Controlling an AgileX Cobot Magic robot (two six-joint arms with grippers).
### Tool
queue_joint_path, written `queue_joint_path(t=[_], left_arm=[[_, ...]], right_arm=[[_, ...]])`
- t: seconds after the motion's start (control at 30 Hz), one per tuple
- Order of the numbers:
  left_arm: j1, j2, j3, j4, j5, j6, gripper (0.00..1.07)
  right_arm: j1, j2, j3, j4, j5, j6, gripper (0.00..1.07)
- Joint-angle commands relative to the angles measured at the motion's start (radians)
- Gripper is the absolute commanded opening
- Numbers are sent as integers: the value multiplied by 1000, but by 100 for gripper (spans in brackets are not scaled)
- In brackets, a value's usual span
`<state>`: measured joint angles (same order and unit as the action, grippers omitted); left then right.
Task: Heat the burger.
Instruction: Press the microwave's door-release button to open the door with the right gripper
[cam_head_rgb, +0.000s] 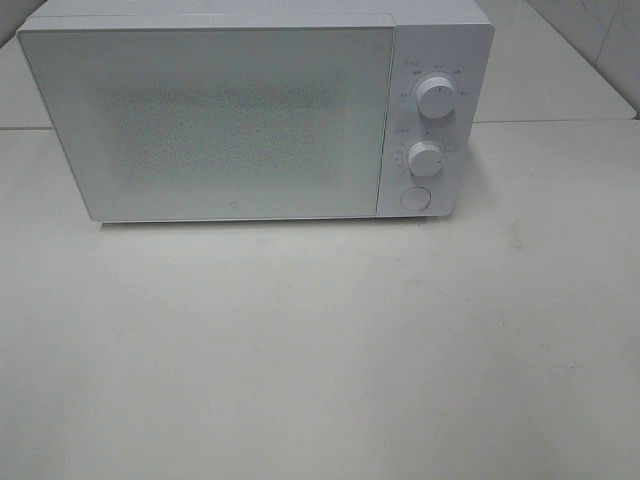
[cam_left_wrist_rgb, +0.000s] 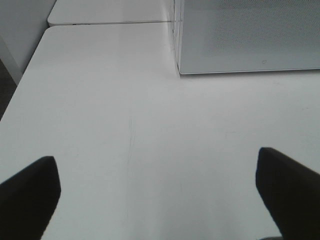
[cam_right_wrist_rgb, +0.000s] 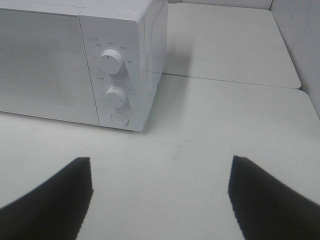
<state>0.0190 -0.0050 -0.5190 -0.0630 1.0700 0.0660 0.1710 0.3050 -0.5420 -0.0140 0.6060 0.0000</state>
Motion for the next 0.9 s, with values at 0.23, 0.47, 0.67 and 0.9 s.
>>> queue_joint_path(t=[0.23, 0.47, 0.67, 0.9], left_arm=[[2, -11, 3, -3, -1, -1, 100], [2, -11, 3, -3, -1, -1, 100], [2, -11, 3, -3, -1, -1, 100], [2, -11, 3, -3, -1, -1, 100]], right_arm=[[-8, 198, -9, 4, -173, 0, 76], [-8, 341, -9, 4, -292, 0, 76], [-8, 480, -9, 7, -433, 0, 76], [-8, 614, -9, 5, -591, 31, 76]])
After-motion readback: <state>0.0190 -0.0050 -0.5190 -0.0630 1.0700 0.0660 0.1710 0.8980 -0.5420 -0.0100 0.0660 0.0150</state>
